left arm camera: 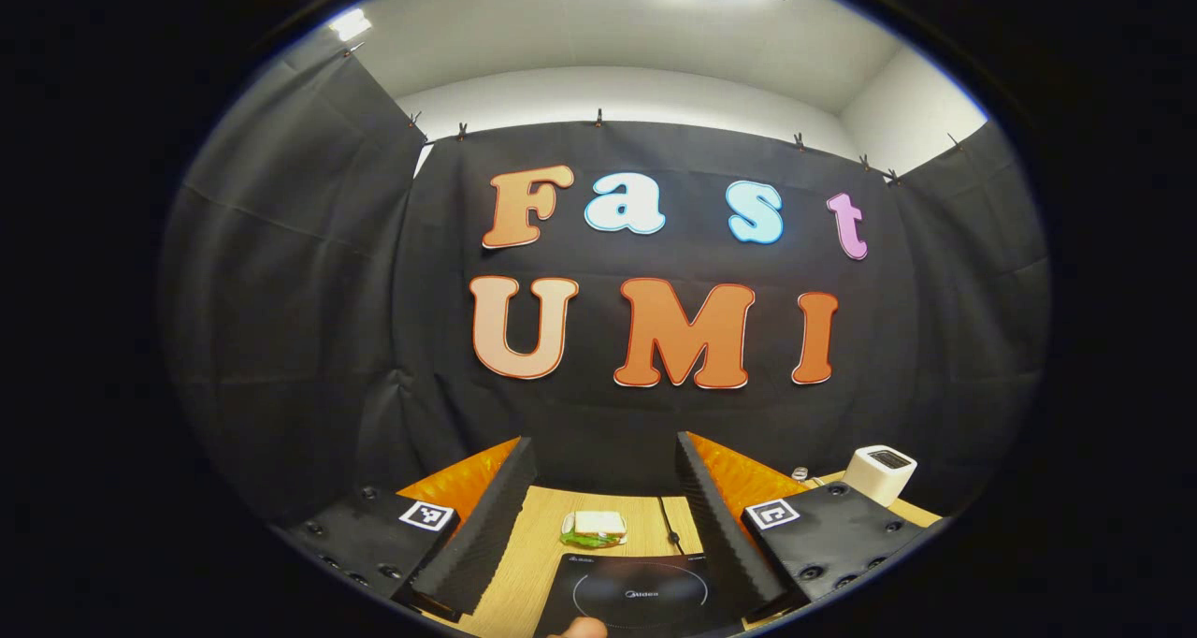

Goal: First push the handle of the pot to place it horizontally, then grasp the pot with both hands and set it on the induction cooktop.

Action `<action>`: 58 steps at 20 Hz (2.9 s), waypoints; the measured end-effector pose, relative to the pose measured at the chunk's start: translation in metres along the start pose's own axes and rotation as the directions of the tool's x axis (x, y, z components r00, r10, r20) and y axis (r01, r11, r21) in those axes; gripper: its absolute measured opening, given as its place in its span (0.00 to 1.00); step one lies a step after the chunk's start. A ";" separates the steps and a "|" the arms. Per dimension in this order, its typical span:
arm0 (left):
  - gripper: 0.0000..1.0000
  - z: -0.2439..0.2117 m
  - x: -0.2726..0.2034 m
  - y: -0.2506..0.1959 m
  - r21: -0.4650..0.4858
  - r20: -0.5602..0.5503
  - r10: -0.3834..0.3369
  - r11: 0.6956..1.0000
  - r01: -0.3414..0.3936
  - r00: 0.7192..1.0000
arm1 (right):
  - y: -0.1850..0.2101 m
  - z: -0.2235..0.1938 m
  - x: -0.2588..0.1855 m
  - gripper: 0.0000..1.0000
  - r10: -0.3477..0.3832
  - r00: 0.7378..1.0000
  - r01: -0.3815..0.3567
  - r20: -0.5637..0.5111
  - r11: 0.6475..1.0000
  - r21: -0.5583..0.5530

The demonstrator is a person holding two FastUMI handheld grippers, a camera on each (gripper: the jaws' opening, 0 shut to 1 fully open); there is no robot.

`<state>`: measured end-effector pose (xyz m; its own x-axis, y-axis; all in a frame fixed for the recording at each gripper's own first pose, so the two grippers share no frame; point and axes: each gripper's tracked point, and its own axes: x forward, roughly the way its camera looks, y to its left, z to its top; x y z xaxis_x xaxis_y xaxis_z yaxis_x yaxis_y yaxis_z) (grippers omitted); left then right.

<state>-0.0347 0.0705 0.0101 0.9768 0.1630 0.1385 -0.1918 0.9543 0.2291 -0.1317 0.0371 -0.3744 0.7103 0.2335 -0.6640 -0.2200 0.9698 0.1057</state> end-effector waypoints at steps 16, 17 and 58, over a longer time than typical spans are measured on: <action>0.98 -0.013 0.005 -0.008 -0.001 -0.028 -0.007 1.000 0.007 1.000 | -0.010 -0.016 0.040 0.00 0.015 0.995 -0.012 -0.101 0.999 0.035; 0.98 -0.014 0.004 -0.008 -0.002 -0.028 -0.008 1.000 0.008 1.000 | -0.015 -0.015 0.042 0.00 0.001 0.995 0.003 -0.098 0.999 0.033; 0.99 -0.031 0.022 0.010 0.007 -0.057 0.049 0.999 -0.049 0.997 | -0.091 0.036 0.090 0.00 -0.166 0.983 0.175 -0.074 0.974 0.145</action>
<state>-0.0124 0.0913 -0.0142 0.9700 0.2239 0.0948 -0.2401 0.9433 0.2291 -0.0234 -0.0280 -0.4171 0.6853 0.0633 -0.7255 0.0075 0.9955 0.0940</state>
